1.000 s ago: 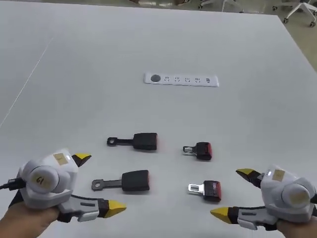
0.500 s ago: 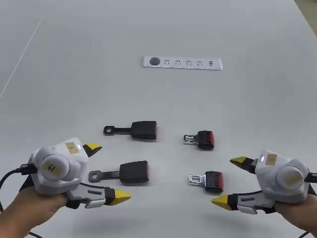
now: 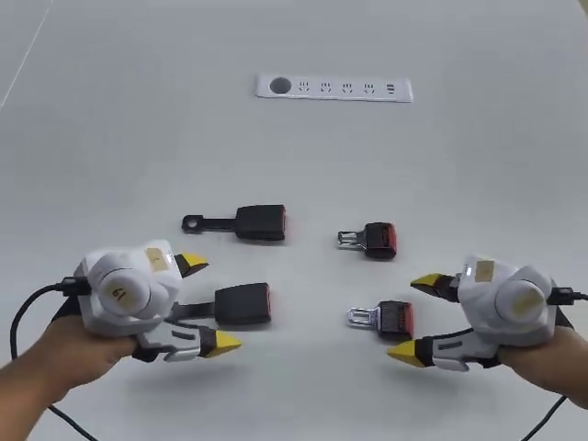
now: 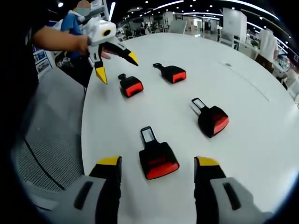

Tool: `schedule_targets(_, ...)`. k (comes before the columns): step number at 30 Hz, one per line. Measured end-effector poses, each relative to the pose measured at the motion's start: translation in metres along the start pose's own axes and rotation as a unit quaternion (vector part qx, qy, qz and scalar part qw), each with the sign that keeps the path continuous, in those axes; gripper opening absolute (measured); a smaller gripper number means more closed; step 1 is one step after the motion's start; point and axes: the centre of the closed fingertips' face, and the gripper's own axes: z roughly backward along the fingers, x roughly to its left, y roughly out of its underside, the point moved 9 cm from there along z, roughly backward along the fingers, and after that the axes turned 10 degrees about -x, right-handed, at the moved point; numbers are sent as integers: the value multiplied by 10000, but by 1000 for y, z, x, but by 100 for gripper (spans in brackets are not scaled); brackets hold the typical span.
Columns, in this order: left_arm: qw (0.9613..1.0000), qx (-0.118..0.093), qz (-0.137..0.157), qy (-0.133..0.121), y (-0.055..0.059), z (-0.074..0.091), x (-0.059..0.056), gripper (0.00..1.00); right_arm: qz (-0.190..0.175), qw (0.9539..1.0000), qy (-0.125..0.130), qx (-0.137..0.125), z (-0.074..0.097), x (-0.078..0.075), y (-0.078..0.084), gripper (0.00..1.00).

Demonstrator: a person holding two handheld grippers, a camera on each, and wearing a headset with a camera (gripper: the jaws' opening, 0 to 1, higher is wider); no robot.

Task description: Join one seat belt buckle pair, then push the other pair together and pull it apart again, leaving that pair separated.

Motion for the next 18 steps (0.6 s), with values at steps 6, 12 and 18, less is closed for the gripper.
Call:
schedule_targets(6,9996,175,-84,180,5,-13,5,65,193,9993,-189,245,-3,-1,3,58)
schedule_targets(12,9966,498,-505,412,13,-25,6,56,434,9973,-329,499,-9,-1,6,57)
schedule_targets(18,9935,556,-810,567,15,-30,5,48,603,9952,-427,644,-13,-2,4,50)
